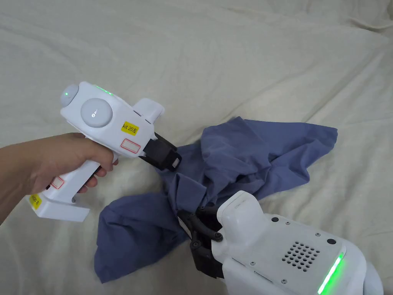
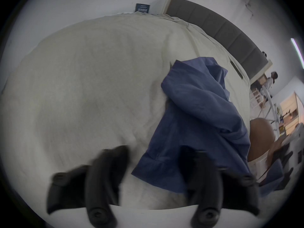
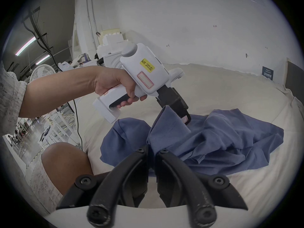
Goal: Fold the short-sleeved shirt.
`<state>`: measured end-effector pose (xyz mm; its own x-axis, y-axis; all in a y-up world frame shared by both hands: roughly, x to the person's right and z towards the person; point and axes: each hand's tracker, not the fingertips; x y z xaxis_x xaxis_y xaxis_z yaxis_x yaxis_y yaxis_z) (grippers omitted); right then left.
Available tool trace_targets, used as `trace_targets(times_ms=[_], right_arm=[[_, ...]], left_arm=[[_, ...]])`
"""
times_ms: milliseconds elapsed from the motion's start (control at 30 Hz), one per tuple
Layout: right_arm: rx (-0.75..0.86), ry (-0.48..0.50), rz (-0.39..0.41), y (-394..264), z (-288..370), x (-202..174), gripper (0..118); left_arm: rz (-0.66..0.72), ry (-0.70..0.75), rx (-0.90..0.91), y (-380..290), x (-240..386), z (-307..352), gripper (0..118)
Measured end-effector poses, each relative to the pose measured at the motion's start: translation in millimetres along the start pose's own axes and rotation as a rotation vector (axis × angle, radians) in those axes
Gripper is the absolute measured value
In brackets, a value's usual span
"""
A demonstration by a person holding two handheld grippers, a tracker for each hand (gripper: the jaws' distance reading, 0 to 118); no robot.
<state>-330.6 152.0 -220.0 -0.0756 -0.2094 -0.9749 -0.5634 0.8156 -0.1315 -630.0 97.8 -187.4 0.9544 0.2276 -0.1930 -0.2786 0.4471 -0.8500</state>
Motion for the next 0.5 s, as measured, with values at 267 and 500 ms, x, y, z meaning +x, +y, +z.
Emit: trace_targets(times_ms=[267,500], right_arm=[[0.021,-0.007,-0.015,-4,15,4,8],[0.045,-0.028,-0.042,-3,49,19,8]], left_arm=[[-0.044,-0.067,-0.002,-8,16,13,2],[0.051,-0.152,0.178,-11,22,52,1]])
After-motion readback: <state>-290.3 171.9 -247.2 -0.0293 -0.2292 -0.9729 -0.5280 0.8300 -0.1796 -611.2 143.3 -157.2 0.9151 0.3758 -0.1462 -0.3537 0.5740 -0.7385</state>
